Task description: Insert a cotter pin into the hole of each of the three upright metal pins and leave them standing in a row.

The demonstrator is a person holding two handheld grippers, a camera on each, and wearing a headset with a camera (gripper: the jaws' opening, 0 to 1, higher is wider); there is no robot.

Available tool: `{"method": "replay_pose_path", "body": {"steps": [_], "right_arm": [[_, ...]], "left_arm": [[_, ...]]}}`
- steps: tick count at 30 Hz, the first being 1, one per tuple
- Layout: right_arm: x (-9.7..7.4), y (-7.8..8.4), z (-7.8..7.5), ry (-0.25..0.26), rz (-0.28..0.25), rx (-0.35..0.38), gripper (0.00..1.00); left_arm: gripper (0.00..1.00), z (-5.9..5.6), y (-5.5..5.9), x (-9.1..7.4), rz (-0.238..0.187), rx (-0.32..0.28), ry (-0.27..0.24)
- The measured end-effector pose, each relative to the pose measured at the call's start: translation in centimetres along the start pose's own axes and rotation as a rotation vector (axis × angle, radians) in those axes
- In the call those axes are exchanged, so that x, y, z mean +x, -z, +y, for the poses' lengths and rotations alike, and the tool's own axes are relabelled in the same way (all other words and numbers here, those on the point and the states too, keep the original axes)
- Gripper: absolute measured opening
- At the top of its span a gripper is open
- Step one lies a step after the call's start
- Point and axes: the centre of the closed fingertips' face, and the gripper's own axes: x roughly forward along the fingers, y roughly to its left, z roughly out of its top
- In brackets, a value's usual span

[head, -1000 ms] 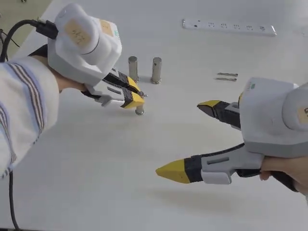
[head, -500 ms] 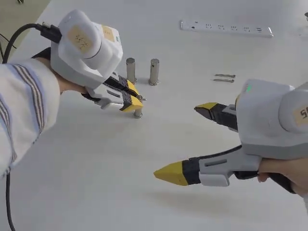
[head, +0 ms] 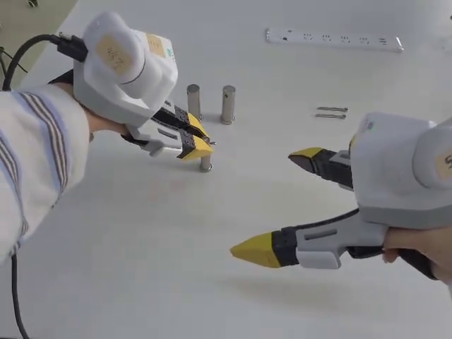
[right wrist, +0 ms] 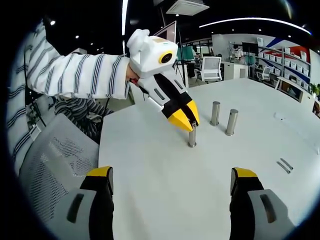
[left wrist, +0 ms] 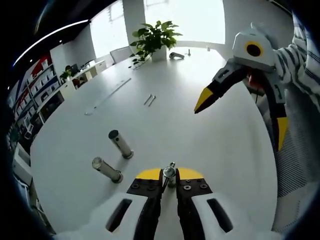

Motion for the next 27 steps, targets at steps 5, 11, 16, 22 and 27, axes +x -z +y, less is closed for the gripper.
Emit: {"method": "replay_pose_path", "body": {"steps": [5,11,16,22,27], "right_arm": [[0.0,0.0,0.0,0.000,-0.004,0.000,0.96],[-0.2,-0.3,-0.1,0.005,-0.015,0.001,0.97],[-0.3,-0.5,-0.2,0.013,-0.022,0.004,0.97],[-0.9,-0.8,-0.3,0.026,-0.033,0.006,0.98],[-1.5,-0.9,-0.2,0.034,-0.044,0.014,0.98]], "left_arm": [[0.13,0.1,-0.5,-0.1,-0.021,-0.016,0.000],[0.23,-0.1,-0.6,-0.5,-0.028,-0.032,0.000],[0.33,-0.4,-0.8,-1.0,-0.040,-0.032,0.001],[0.39,-0.5,-1.1,-1.8,-0.058,-0.056,-0.010],[0.41,0.2,-1.3,-2.6,-0.082,-0.088,-0.044]]}}
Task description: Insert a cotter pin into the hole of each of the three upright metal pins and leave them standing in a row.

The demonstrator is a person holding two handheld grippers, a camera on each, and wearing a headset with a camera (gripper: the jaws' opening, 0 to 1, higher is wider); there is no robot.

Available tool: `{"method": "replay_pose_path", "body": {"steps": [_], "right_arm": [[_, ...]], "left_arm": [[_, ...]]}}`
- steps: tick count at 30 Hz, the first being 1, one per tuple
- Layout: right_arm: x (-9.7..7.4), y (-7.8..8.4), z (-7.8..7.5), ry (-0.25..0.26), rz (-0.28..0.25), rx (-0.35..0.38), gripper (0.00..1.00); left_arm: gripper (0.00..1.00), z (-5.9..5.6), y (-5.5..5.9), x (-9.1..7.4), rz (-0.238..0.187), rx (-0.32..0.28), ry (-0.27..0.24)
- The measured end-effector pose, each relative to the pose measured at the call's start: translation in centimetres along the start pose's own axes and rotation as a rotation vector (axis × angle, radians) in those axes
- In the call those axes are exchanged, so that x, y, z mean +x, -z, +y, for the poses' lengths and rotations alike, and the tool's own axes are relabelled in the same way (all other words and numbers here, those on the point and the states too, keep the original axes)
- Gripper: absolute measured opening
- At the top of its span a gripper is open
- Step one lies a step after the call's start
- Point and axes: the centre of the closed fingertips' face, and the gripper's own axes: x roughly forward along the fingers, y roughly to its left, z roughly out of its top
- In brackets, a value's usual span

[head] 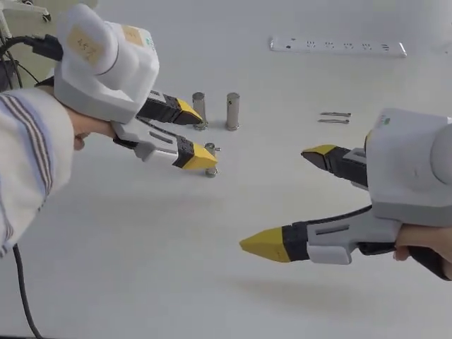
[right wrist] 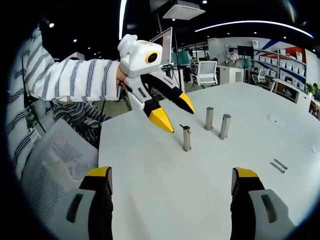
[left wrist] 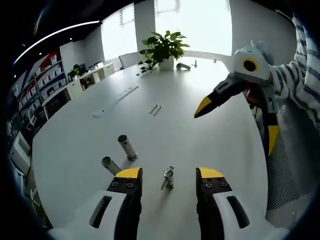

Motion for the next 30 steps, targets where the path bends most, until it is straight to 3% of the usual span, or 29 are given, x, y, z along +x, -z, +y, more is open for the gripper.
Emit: {"method": "replay_pose_path", "body": {"steps": [5,11,16,20,24,26,30], "right_arm": [[-0.5,0.2,-0.1,0.021,-0.004,0.022,0.98],[-1.0,0.4,0.0,0.024,-0.005,0.043,0.98],[-1.5,0.3,0.3,0.031,-0.014,0.052,0.98],[-2.0,0.3,0.2,0.049,-0.023,0.063,0.98],[-2.8,0.3,-0.3,0.067,-0.025,0.074,0.98],[-3.1,0.3,-0.5,0.076,-0.028,0.078,0.98],[-3.9,0.1,-1.2,0.104,-0.039,0.091,0.98]], "left_arm": [[0.42,1.4,-0.9,-1.0,-0.052,-0.046,-0.049],[0.45,2.2,-1.7,-1.7,-0.066,-0.062,-0.089],[0.46,3.8,-2.1,-2.2,-0.085,-0.076,-0.138],[0.46,4.3,-2.6,-2.0,-0.080,-0.075,-0.168],[0.45,5.7,-2.6,-1.7,-0.080,-0.079,-0.190],[0.44,5.6,-2.8,-1.3,-0.072,-0.080,-0.194],[0.42,6.7,-2.1,-0.4,-0.055,-0.099,-0.181]]}}
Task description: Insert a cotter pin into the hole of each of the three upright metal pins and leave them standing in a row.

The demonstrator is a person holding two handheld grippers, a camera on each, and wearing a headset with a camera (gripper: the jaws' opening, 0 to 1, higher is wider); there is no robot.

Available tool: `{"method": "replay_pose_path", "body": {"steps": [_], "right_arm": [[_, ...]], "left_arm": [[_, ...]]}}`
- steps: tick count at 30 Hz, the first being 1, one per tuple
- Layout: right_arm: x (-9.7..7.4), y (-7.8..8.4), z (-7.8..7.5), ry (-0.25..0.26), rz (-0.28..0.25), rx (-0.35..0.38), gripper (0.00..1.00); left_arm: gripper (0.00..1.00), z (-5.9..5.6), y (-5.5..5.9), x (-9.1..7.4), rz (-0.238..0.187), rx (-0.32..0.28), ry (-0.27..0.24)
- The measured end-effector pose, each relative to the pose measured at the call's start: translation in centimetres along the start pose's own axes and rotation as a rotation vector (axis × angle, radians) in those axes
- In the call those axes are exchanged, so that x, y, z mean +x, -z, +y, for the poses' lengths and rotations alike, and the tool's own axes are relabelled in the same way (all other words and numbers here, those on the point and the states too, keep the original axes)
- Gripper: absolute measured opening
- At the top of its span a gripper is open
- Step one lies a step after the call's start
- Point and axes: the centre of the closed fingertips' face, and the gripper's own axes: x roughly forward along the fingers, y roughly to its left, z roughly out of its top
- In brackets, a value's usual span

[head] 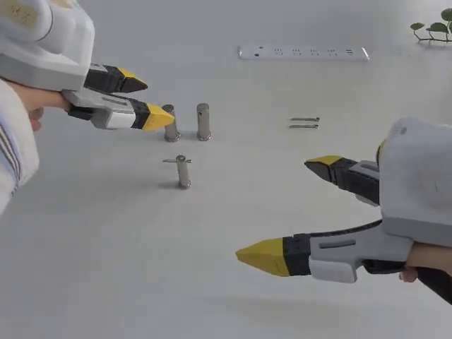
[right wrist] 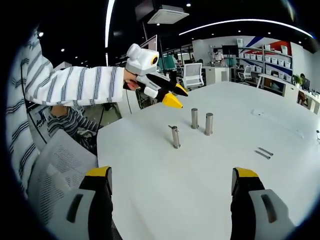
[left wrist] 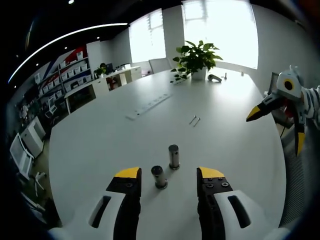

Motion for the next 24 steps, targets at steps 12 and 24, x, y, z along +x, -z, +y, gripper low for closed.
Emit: {"method": "replay_pose_path", "body": {"steps": [12,24], "right_arm": [[-0.4,0.7,-0.4,0.029,0.012,0.017,0.98],[-0.3,0.9,-0.7,0.034,0.018,0.017,0.98]], "left_arm": [[0.41,2.0,1.5,2.4,0.056,0.015,-0.016],[0.36,2.6,2.2,3.9,0.089,0.077,-0.039]]}}
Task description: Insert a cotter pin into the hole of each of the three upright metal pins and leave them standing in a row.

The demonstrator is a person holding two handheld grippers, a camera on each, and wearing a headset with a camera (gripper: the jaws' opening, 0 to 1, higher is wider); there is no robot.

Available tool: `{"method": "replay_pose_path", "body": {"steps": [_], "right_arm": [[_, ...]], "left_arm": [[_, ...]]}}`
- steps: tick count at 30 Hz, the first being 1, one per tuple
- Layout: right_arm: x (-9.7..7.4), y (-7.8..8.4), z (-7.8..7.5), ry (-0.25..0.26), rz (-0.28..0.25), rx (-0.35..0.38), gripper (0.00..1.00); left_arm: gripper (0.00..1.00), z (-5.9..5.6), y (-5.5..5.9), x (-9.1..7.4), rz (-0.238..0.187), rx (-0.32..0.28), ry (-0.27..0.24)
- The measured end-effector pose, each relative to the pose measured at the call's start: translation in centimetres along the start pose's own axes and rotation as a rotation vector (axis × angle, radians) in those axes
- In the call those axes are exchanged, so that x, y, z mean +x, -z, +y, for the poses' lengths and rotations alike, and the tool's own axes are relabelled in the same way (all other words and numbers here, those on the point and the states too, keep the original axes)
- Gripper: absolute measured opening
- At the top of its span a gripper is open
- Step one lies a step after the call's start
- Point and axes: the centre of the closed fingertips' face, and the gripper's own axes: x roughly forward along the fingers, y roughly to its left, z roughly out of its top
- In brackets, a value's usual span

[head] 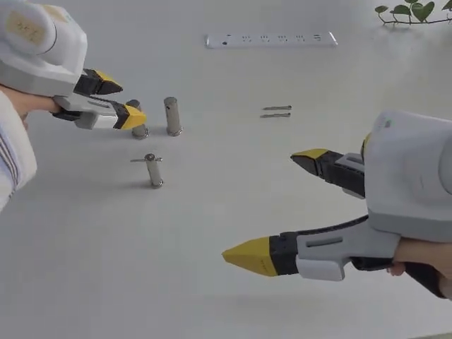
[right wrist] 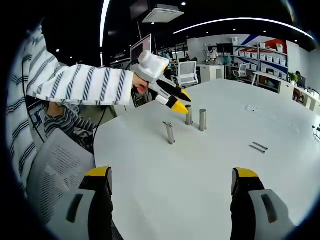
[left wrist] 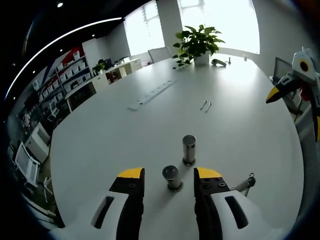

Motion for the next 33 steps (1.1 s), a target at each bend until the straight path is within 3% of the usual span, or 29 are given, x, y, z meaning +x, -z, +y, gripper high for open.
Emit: {"method": "replay_pose_path", "body": {"steps": [7,11,15,25,33], "right_arm": [[-0.1,0.2,-0.3,0.011,0.003,0.009,0.98],[-0.1,0.2,-0.3,0.014,0.003,0.014,0.97],[0.0,0.3,-0.2,0.014,0.010,0.013,0.97],[0.2,1.2,-0.2,0.009,0.034,0.029,0.97],[0.1,1.0,-0.2,0.009,0.027,0.027,0.97]], "left_arm": [[0.26,0.4,0.5,1.2,0.001,-0.030,0.021],[0.26,0.4,0.7,1.6,0.011,-0.035,0.017],[0.21,0.8,0.5,1.9,-0.017,-0.100,0.005],[0.16,0.5,0.8,2.5,-0.004,-0.095,0.013],[0.11,0.0,0.7,2.2,-0.010,-0.115,-0.013]]}}
